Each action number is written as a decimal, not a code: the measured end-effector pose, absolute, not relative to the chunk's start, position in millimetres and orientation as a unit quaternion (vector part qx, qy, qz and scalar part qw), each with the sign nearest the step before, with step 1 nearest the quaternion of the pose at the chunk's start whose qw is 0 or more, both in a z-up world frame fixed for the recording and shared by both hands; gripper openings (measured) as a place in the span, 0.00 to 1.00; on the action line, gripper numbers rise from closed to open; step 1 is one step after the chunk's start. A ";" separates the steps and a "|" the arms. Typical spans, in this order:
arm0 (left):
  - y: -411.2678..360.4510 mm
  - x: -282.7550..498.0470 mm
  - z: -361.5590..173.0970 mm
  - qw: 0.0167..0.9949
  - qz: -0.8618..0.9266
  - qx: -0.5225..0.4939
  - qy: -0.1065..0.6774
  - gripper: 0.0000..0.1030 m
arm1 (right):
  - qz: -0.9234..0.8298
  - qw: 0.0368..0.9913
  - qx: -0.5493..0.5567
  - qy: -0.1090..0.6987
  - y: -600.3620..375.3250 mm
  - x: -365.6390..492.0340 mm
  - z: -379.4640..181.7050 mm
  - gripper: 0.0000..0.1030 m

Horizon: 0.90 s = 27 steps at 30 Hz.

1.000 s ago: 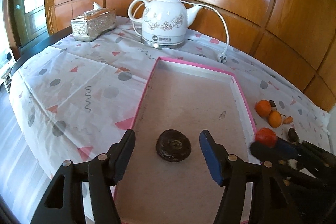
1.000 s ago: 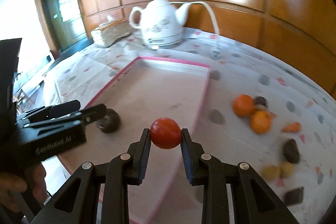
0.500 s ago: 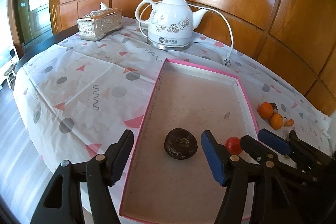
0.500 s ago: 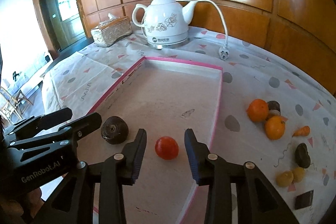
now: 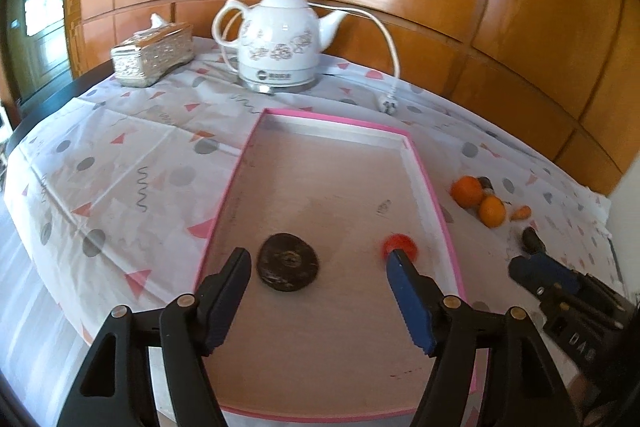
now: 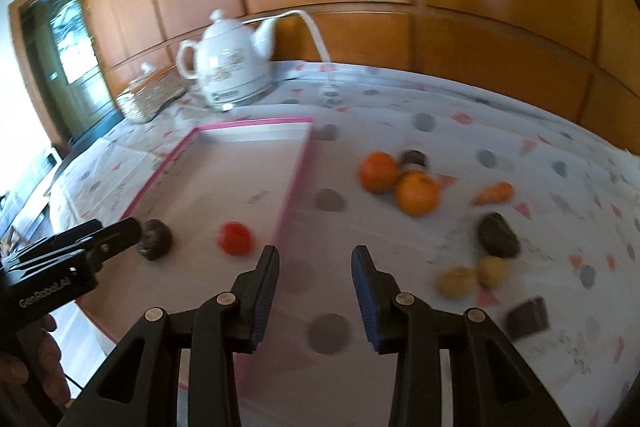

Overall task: Organize fruits
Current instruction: 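Grasp the cut dark yam piece with the right gripper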

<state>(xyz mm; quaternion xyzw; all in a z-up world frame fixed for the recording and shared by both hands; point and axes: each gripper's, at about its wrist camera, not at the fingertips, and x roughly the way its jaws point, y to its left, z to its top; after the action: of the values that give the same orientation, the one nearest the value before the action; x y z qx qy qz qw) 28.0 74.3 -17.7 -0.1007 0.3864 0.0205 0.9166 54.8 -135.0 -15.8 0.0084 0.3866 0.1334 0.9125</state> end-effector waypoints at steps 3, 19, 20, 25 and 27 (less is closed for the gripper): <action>66.0 27.8 -18.1 0.916 0.007 -0.095 0.390 0.69 | 0.113 0.914 0.021 0.388 -156.0 50.4 -17.4 0.37; 12.3 28.1 -20.6 0.910 -0.086 -0.044 0.404 0.69 | -0.010 0.909 0.070 0.412 -265.2 23.2 -41.5 0.38; 9.9 28.0 -20.5 0.910 -0.090 -0.041 0.404 0.69 | -0.013 0.908 0.072 0.413 -268.3 23.0 -43.1 0.38; -4.8 27.9 -20.5 0.906 -0.113 -0.025 0.407 0.69 | -0.009 0.905 0.076 0.419 -274.6 29.2 -50.3 0.39; -10.2 29.1 -20.0 0.905 -0.121 -0.020 0.407 0.69 | -0.005 0.904 0.078 0.421 -275.5 32.3 -52.4 0.45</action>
<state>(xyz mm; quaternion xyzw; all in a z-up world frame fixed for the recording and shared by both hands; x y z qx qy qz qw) 29.1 -10.2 -20.0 -0.0200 0.4073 -0.1207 0.9050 32.3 -275.5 -52.4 0.0778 0.4207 -0.0048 0.9038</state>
